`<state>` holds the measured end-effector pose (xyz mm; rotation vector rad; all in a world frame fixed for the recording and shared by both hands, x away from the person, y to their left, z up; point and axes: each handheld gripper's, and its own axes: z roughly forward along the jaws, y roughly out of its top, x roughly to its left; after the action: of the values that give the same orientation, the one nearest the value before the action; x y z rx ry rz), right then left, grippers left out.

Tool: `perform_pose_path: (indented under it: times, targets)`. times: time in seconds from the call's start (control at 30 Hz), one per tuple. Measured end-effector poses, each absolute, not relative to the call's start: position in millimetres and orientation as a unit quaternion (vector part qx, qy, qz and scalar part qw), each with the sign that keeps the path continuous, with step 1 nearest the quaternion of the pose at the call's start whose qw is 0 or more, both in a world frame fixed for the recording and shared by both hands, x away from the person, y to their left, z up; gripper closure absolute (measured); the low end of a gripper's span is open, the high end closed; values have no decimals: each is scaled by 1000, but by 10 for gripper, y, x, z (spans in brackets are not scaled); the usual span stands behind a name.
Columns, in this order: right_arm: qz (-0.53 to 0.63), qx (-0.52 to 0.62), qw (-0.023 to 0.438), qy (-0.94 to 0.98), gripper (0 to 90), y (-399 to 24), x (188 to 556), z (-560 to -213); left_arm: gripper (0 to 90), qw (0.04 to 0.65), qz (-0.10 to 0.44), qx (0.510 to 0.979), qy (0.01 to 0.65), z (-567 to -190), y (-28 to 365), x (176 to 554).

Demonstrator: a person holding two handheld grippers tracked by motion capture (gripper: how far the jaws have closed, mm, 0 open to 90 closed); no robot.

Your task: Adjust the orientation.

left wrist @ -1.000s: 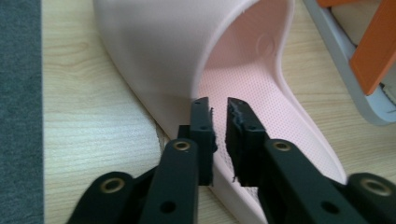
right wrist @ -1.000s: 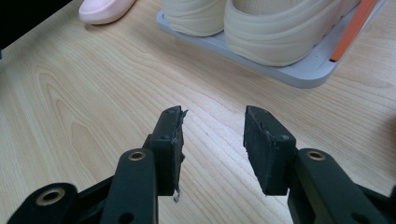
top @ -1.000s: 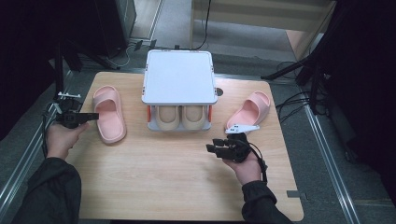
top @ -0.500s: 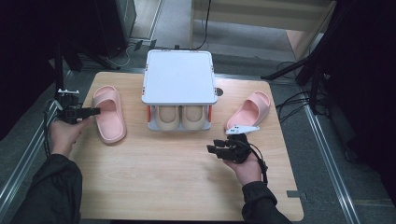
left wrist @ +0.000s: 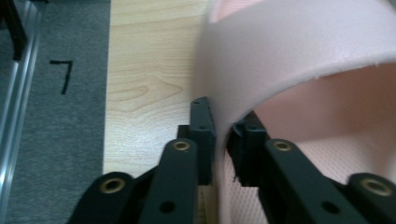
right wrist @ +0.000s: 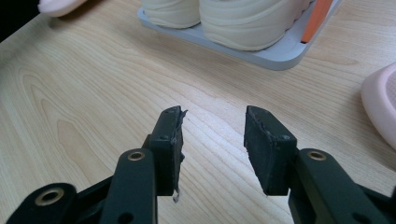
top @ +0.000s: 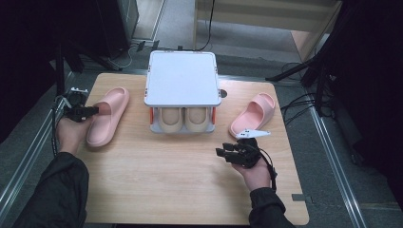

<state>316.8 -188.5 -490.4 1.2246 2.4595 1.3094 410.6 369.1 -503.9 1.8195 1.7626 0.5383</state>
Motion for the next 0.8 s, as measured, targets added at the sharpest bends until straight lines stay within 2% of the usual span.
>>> perform_pose_path:
  times: [0.27, 0.47, 0.67, 0.8]
  targets:
    - [445, 398, 58, 800, 583, -1903, 3175, -4853, 836, 278, 184, 679, 654, -4963, 3680, 4020]
    - [446, 400, 65, 798, 583, -1923, 3208, -4812, 836, 299, 162, 681, 649, -4844, 3689, 3817]
    - [455, 399, 57, 794, 583, -1907, 3245, -4776, 836, 290, 161, 703, 629, -4735, 3557, 3593]
    - [455, 392, 55, 798, 583, -1881, 3253, -4759, 836, 308, 148, 707, 619, -4661, 3455, 3384]
